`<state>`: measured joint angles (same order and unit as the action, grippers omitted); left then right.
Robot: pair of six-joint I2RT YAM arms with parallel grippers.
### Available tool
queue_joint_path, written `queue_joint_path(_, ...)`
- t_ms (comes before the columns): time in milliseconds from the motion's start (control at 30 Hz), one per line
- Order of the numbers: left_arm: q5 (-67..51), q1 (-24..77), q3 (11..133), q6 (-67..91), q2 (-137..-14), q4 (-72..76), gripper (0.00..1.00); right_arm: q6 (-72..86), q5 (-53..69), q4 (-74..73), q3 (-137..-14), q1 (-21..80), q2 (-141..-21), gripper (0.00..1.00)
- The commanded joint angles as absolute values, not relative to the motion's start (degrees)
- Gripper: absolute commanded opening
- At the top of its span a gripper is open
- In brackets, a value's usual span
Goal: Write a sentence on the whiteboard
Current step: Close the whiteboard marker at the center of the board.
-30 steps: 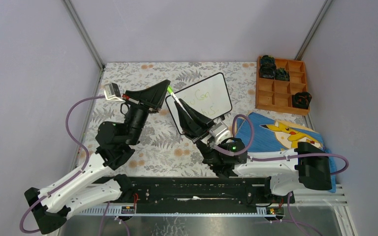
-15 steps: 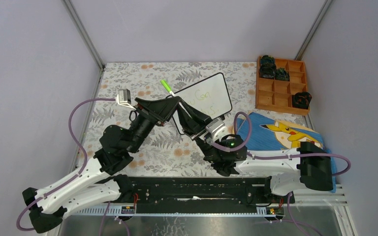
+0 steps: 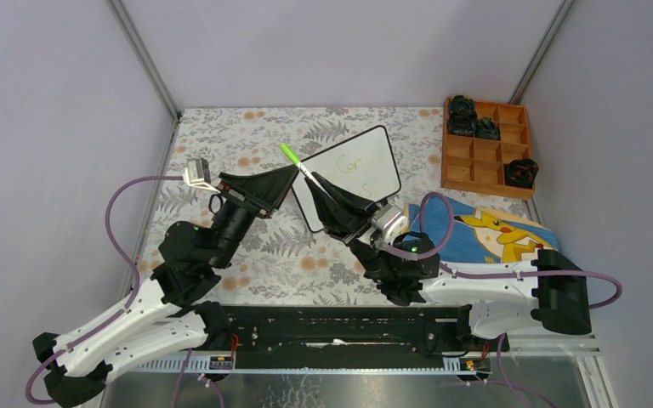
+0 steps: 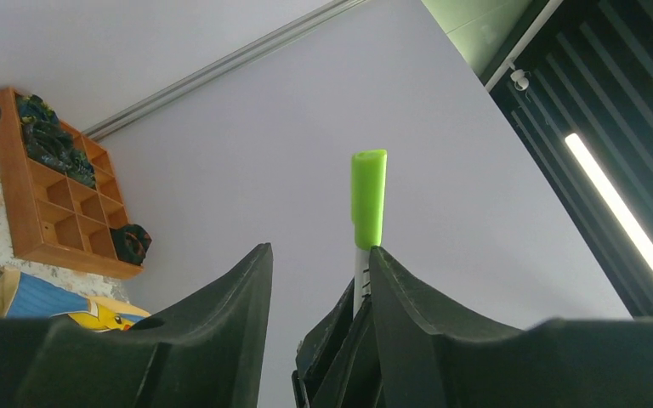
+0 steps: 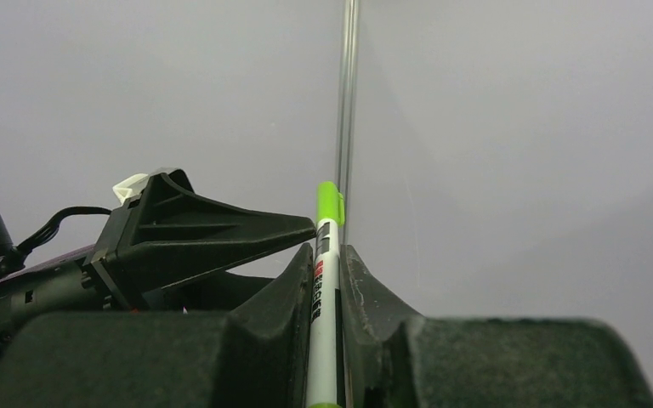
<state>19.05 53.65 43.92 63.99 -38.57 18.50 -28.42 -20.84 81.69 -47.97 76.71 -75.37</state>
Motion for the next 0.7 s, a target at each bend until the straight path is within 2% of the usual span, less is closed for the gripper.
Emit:
queue_joint_path(0,17.6,54.0,44.9,62.1,-40.1,21.1,0.53,-26.4,-19.4,81.6,-48.3,76.7,-74.0,0.0)
queue_joint_path(333,15.5,54.0,44.5,60.9,-40.5,24.6,0.73,-25.8,-19.2,80.0,-48.6,76.7,-74.2,0.0)
queue_joint_path(433,15.1,54.0,44.9,60.6,-41.1,24.6,0.73,-25.3,-18.9,79.4,-48.6,76.7,-74.2,0.0)
queue_joint_path(500,14.8,54.0,45.1,60.2,-41.4,24.7,0.66,-24.8,-18.6,79.0,-48.5,76.7,-74.2,0.0)
queue_joint_path(667,14.9,54.0,45.0,59.8,-41.6,24.7,0.41,-23.7,-18.0,77.5,-48.2,76.8,-73.7,0.0)
